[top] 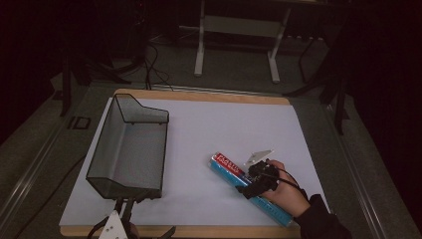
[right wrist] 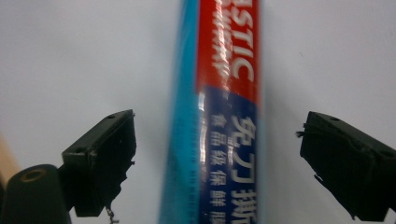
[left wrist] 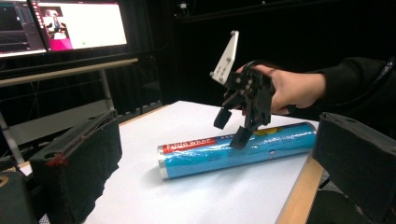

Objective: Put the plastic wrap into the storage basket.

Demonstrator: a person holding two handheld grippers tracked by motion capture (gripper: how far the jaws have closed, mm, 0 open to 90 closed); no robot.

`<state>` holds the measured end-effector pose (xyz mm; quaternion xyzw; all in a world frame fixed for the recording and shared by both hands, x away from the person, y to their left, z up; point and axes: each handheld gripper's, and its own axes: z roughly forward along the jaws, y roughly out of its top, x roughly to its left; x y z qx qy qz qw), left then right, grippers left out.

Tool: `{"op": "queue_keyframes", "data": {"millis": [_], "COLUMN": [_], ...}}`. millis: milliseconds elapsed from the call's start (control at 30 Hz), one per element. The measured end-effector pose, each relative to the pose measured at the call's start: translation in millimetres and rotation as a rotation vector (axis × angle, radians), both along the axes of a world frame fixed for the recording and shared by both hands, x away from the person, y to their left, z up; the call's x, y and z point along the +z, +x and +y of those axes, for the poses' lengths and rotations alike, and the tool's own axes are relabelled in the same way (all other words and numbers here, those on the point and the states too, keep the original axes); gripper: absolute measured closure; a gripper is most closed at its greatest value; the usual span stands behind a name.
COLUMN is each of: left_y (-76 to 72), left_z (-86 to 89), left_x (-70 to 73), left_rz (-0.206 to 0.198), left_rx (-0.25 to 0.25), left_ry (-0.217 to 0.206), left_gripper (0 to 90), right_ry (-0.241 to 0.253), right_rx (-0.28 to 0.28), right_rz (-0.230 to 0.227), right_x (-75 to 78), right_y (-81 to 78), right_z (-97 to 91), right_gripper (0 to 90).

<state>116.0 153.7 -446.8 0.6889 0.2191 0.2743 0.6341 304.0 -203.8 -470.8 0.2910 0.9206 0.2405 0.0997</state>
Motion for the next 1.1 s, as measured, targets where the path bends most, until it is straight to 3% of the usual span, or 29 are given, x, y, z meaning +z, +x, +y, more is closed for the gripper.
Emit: {"op": "queue_keyframes", "data": {"millis": [233, 300, 500, 533, 667, 700, 900, 933, 1100], "left_y": [-0.2, -0.1, -0.1, -0.1, 0.0, -0.2, -0.3, -0.3, -0.6], "left_z": [-0.5, -0.6, -0.8, -0.7, -0.5, -0.6, -0.4, -0.4, -0.1], "left_x": [-0.2, -0.3, -0.4, -0.4, -0.3, -0.3, -0.3, -0.3, -0.2], "left_rz": [0.001, 0.0, 0.003, 0.003, 0.003, 0.003, 0.003, 0.003, 0.001], "left_rx": [-0.003, -0.005, -0.015, -0.015, -0.016, -0.015, -0.018, -0.019, -0.018], "left_ry": [0.004, 0.006, 0.006, 0.006, 0.006, 0.007, 0.007, 0.007, 0.005], "left_gripper": [1.9, 2.0, 1.9, 1.9, 2.0, 2.0, 1.9, 1.9, 1.9], "right_ry": [-0.073, -0.093, -0.131, -0.163, -0.202, -0.227, -0.267, -0.299, -0.307], "right_rx": [0.005, -0.01, -0.026, -0.026, -0.03, -0.032, -0.029, -0.016, -0.01], "right_rz": [0.056, 0.049, 0.085, 0.112, 0.162, 0.2, 0.22, 0.223, 0.236], "right_x": [-9.5, -10.6, -12.5, -14.7, -18.8, -22.8, -26.1, -27.8, -29.2], "right_y": [5.3, 7.0, 10.9, 12.8, 16.6, 19.1, 20.8, 22.6, 26.1], "right_z": [6.7, 8.4, 13.1, 16.6, 19.9, 22.6, 28.4, 31.5, 33.4], "right_gripper": [10.1, 12.8, 19.8, 20.5, 24.4, 27.0, 28.0, 28.0, 28.6]}}
